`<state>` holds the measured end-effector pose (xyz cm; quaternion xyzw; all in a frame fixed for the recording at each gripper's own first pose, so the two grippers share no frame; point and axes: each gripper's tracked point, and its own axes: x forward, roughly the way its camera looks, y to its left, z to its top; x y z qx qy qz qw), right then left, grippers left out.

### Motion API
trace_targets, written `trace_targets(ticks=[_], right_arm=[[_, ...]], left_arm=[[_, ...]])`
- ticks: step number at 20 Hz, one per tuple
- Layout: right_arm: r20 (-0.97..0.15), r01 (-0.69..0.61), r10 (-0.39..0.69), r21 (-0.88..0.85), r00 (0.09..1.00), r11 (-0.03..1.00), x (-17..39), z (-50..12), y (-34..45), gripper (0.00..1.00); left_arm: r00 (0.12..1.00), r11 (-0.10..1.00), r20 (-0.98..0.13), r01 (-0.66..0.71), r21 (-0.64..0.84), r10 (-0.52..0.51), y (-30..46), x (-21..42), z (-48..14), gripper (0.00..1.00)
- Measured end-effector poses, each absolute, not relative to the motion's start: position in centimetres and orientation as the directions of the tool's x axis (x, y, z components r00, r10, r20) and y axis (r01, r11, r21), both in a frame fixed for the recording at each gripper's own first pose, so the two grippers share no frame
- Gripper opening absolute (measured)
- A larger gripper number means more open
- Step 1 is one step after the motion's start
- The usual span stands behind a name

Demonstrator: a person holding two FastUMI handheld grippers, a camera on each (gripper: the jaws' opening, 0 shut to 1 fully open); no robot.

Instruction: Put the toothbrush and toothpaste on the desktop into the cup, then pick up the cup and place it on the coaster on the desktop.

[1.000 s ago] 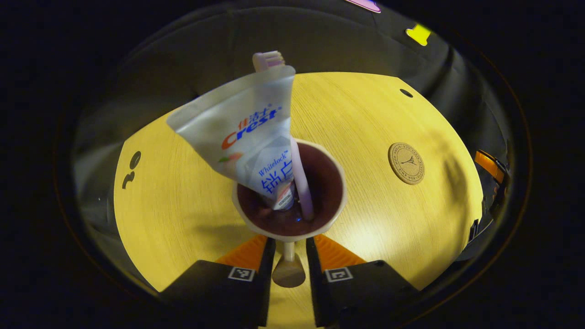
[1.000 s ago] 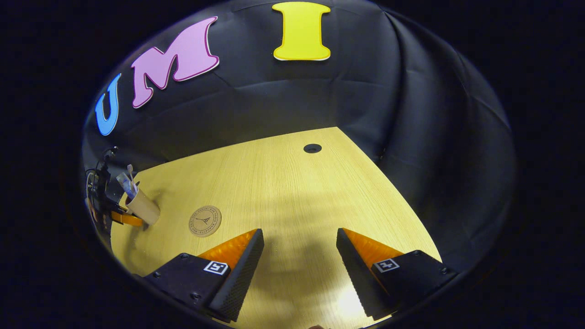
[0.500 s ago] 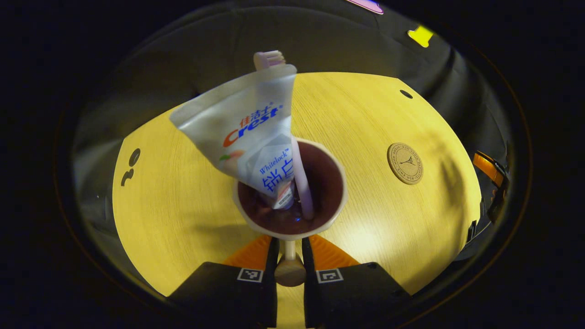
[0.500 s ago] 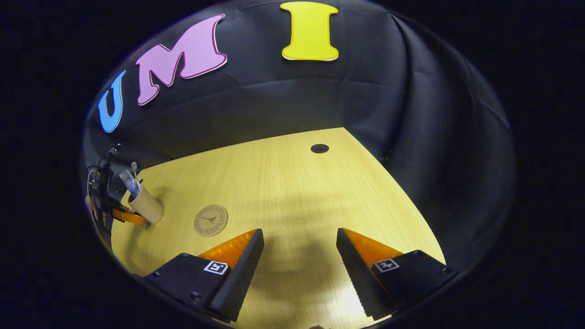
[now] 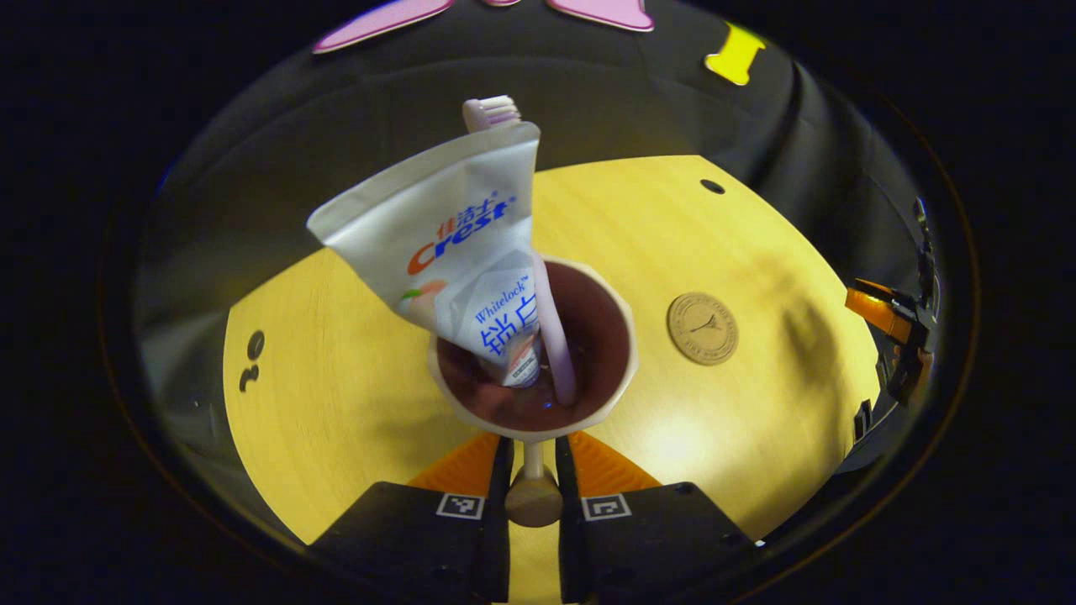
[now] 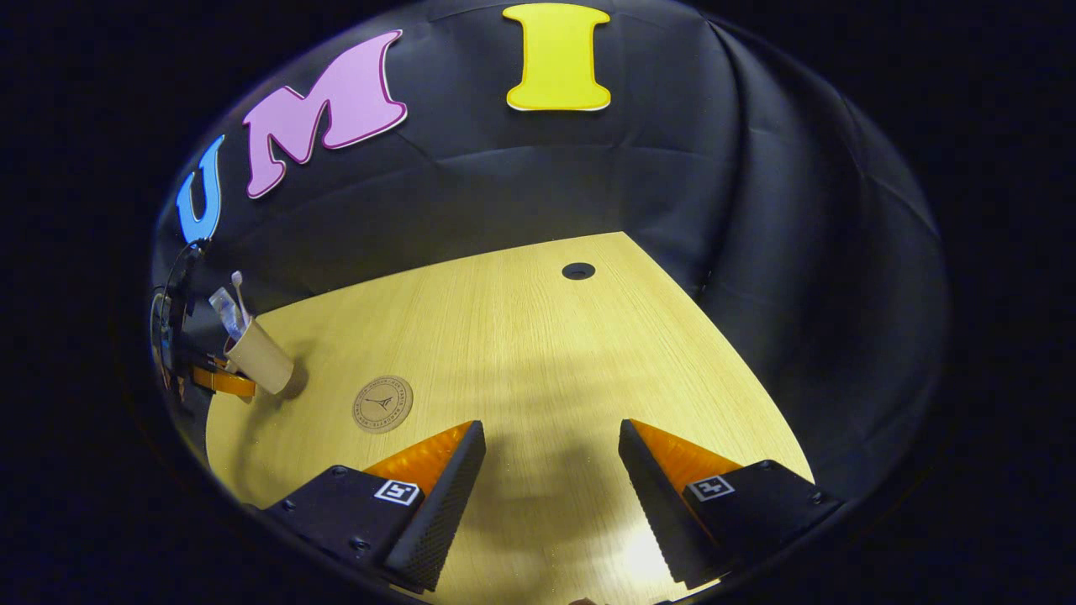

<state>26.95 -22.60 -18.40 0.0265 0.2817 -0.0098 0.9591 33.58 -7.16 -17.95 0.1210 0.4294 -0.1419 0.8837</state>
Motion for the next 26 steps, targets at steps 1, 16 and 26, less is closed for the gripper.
trace_targets(ticks=[1,16,26], right_arm=[[-0.538,0.034,-0.003,0.048,0.843,0.998,26.9,-18.3,-22.6,0.98],[-0.561,0.036,0.015,0.081,0.827,0.996,24.8,-19.1,-24.7,0.98],[-0.565,0.016,0.036,0.087,0.825,0.996,24.8,-19.5,-25.3,0.98]], left_arm=[[0.594,0.921,-0.788,0.379,0.093,-0.165,-8.6,33.8,-17.4,0.28],[0.487,0.811,-0.821,0.583,0.053,-0.296,-22.7,34.7,-20.3,0.28],[0.478,0.818,-0.85,0.566,0.105,-0.222,-22.3,34.9,-22.0,0.34]])
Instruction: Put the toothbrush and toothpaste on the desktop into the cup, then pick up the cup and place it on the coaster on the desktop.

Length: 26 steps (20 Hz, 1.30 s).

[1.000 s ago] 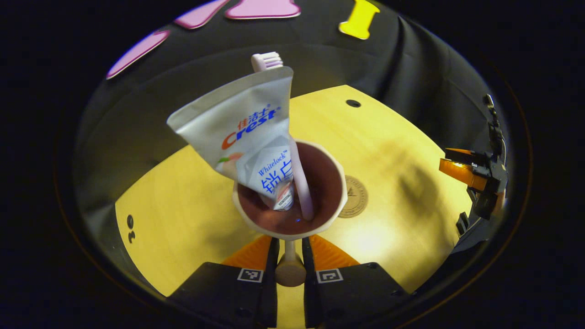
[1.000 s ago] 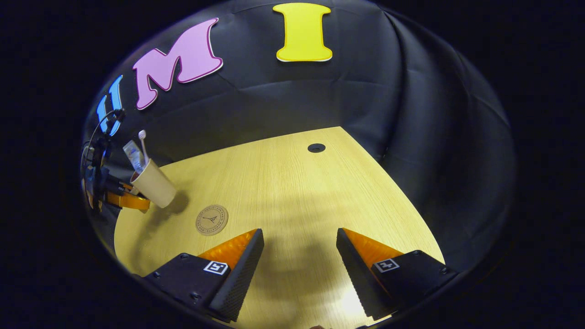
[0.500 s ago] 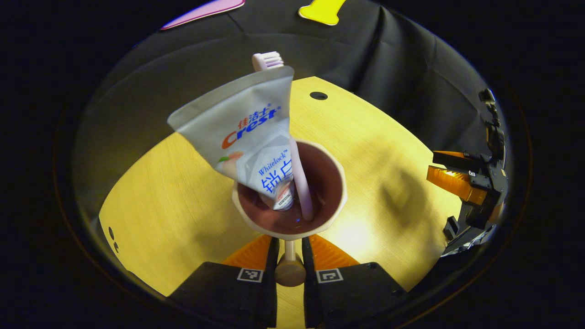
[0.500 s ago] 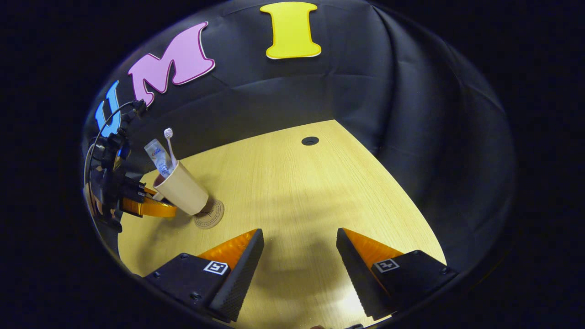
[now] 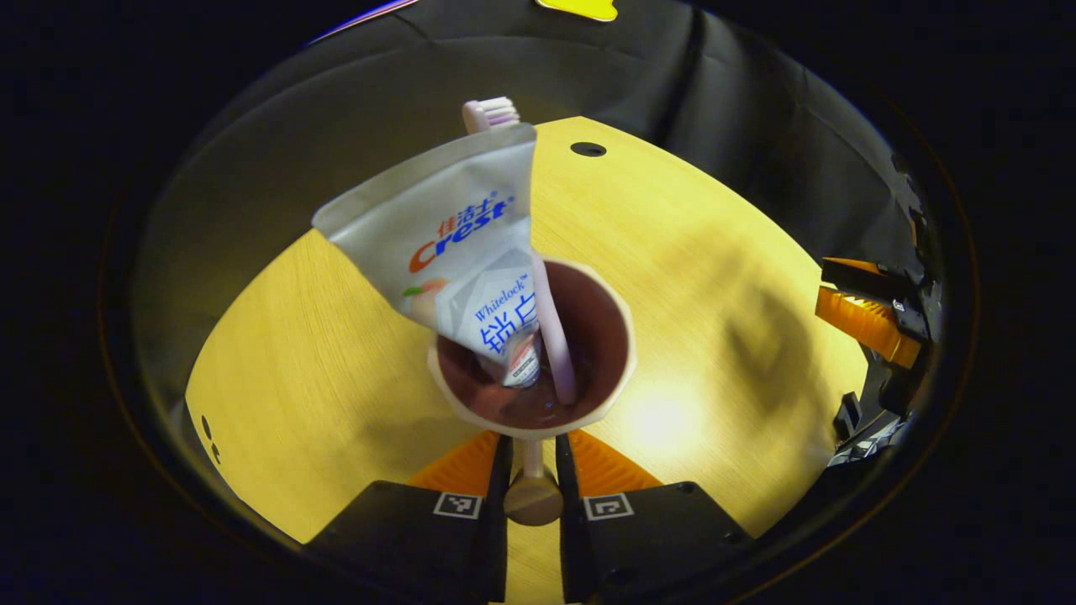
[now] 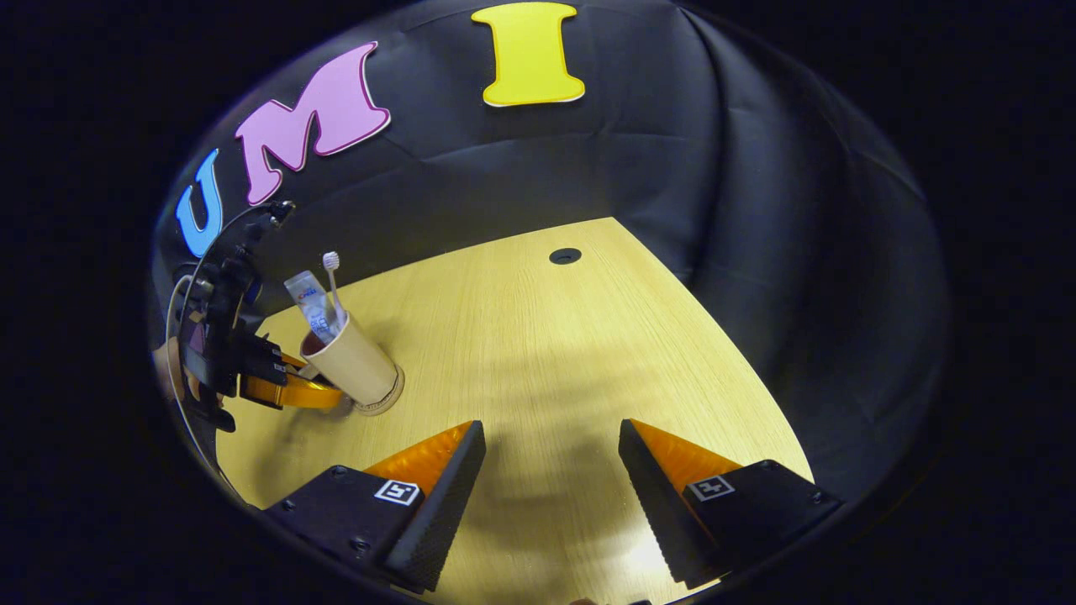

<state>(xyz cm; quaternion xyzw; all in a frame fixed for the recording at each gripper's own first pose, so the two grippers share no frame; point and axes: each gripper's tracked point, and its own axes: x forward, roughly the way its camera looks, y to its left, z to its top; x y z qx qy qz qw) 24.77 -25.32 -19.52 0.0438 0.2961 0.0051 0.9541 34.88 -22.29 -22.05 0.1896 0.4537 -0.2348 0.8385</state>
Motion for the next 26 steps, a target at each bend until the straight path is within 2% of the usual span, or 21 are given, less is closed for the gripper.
trace_targets(ticks=[1,3,4,5,6,9,10,11,13,18,23,26], right_arm=[[-0.565,0.016,0.037,0.087,0.825,0.996,24.8,-19.6,-25.3,0.98],[-0.566,0.015,0.04,0.093,0.823,0.996,24.7,-19.6,-25.3,0.98],[-0.564,0.014,0.041,0.094,0.825,0.995,24.8,-19.5,-25.2,0.98],[-0.562,0.013,0.042,0.094,0.826,0.995,24.8,-19.4,-25.2,0.98],[-0.561,0.011,0.047,0.099,0.826,0.995,24.7,-19.4,-25.0,0.98],[-0.555,-0.002,0.059,0.103,0.83,0.995,24.4,-18.8,-24.2,0.98],[-0.549,-0.008,0.062,0.1,0.834,0.995,24.3,-18.4,-23.9,0.98],[-0.539,-0.014,0.064,0.095,0.84,0.995,24.0,-17.9,-23.5,0.98],[-0.526,-0.019,0.059,0.081,0.848,0.997,23.3,-17.0,-22.9,0.98],[-0.497,-0.01,0.044,0.07,0.867,0.997,19.6,-14.8,-20.4,0.98],[-0.482,-0.037,0.075,0.088,0.873,0.995,14.2,-13.4,-15.5,0.98],[-0.476,-0.076,0.114,0.098,0.872,0.992,10.7,-12.9,-12.2,0.98]], left_arm=[[0.487,0.818,-0.845,0.564,0.11,-0.222,-22.5,35.0,-21.9,0.3],[0.496,0.817,-0.84,0.564,0.117,-0.222,-22.3,35.1,-21.3,0.32],[0.508,0.819,-0.833,0.56,0.125,-0.22,-22.2,35.1,-20.8,0.36],[0.517,0.822,-0.826,0.555,0.125,-0.224,-22.2,35.1,-20.5,0.31],[0.526,0.829,-0.818,0.548,0.116,-0.232,-22.3,34.8,-20.0,0.46],[0.56,0.855,-0.782,0.514,0.068,-0.274,-22.1,33.2,-17.7,0.62],[0.584,0.869,-0.761,0.492,0.055,-0.283,-21.8,32.4,-16.7,0.83],[0.614,0.881,-0.726,0.473,0.025,-0.309,-21.6,31.2,-15.4,0.99],[0.692,0.909,-0.65,0.416,0.001,-0.315,-20.5,29.6,-12.9,1.0],[0.89,0.965,-0.374,0.231,-0.125,-0.262,-16.6,23.3,-6.0,0.98],[0.972,0.983,-0.154,0.175,-0.048,-0.18,-11.0,15.3,-2.8,0.98],[0.988,0.991,-0.082,0.134,0.022,-0.132,-8.3,10.8,-3.1,0.97]])
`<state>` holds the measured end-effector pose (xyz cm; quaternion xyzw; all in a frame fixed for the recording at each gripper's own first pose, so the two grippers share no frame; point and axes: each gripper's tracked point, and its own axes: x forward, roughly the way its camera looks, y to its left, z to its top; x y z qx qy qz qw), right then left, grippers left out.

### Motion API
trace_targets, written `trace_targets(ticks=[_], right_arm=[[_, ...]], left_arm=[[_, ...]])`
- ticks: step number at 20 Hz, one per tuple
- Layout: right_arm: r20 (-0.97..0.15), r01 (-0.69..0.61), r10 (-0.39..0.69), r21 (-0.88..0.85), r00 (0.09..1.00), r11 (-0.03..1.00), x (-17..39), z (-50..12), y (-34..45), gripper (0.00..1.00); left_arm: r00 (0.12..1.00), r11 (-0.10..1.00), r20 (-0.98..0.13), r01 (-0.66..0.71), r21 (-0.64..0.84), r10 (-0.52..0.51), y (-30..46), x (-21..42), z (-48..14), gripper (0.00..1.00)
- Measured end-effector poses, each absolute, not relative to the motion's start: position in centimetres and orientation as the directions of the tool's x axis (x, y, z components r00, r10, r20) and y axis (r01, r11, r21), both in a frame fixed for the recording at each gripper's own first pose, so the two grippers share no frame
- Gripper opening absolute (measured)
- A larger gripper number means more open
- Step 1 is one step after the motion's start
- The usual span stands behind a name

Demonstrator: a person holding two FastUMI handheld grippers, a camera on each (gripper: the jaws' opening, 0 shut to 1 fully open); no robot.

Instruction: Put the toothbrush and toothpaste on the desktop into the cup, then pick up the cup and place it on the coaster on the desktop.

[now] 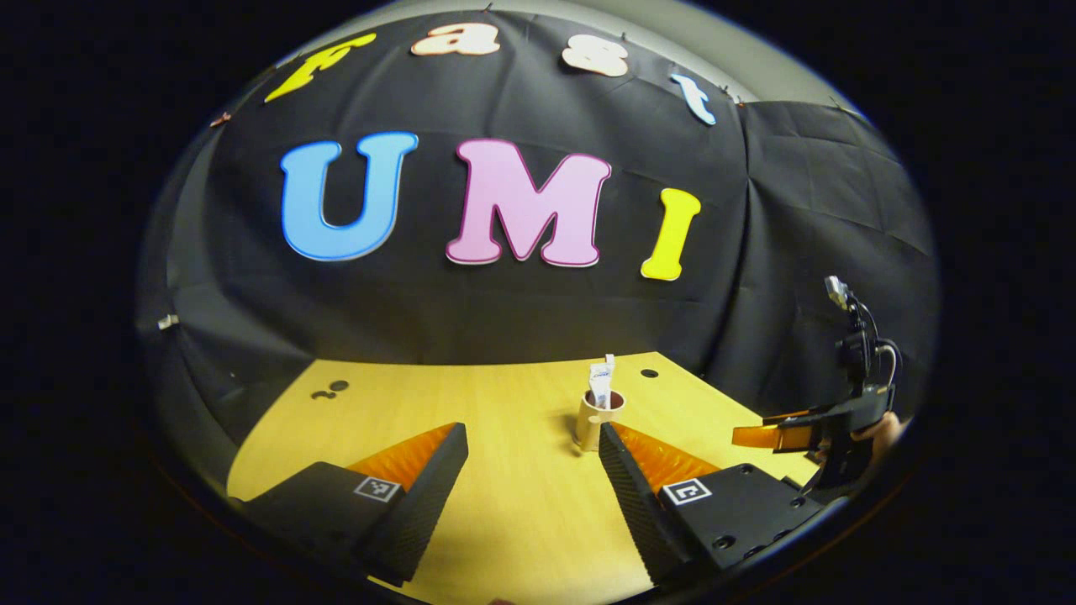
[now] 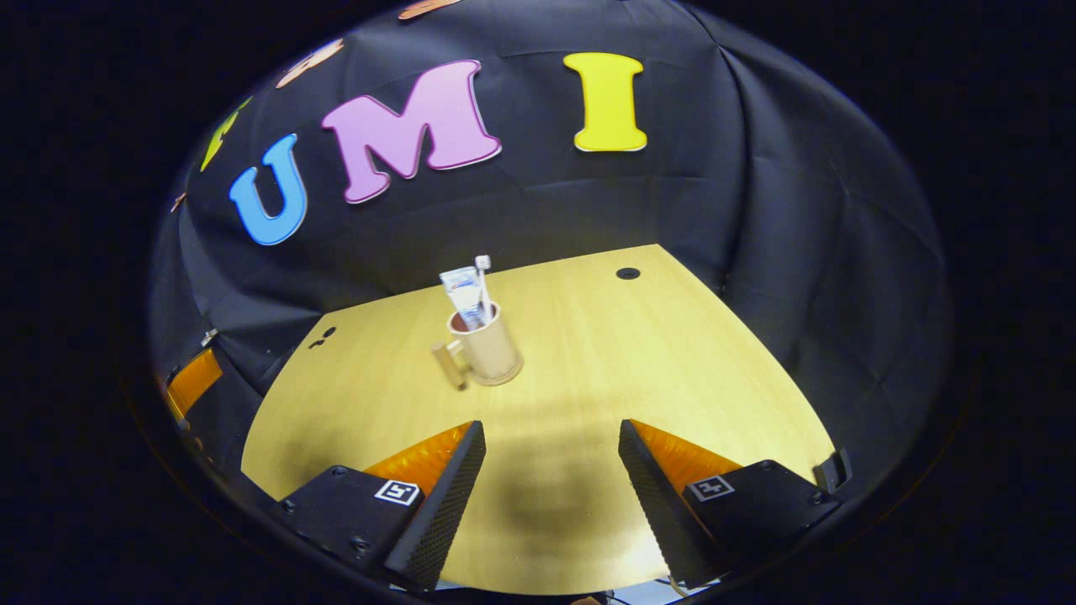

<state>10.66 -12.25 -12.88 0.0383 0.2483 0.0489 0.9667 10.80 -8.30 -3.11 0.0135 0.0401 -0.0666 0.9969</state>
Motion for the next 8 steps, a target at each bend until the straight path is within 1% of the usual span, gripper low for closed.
trace_targets(ticks=[2,4,8], right_arm=[[-0.474,-0.102,0.138,0.102,0.87,0.99,8.2,-12.8,-10.3,0.98],[-0.482,-0.108,0.159,0.133,0.862,0.985,5.7,-13.1,-8.6,0.98],[-0.478,-0.109,0.163,0.14,0.863,0.984,1.9,-13.1,-6.6,0.98]], left_arm=[[0.995,0.996,-0.052,0.088,0.023,-0.086,-7.0,7.3,-3.5,0.97],[0.998,0.999,-0.044,0.052,-0.005,-0.052,-6.1,4.3,-4.2,0.98],[0.996,0.996,-0.062,0.053,-0.075,-0.057,-4.6,1.2,-5.7,0.97]])
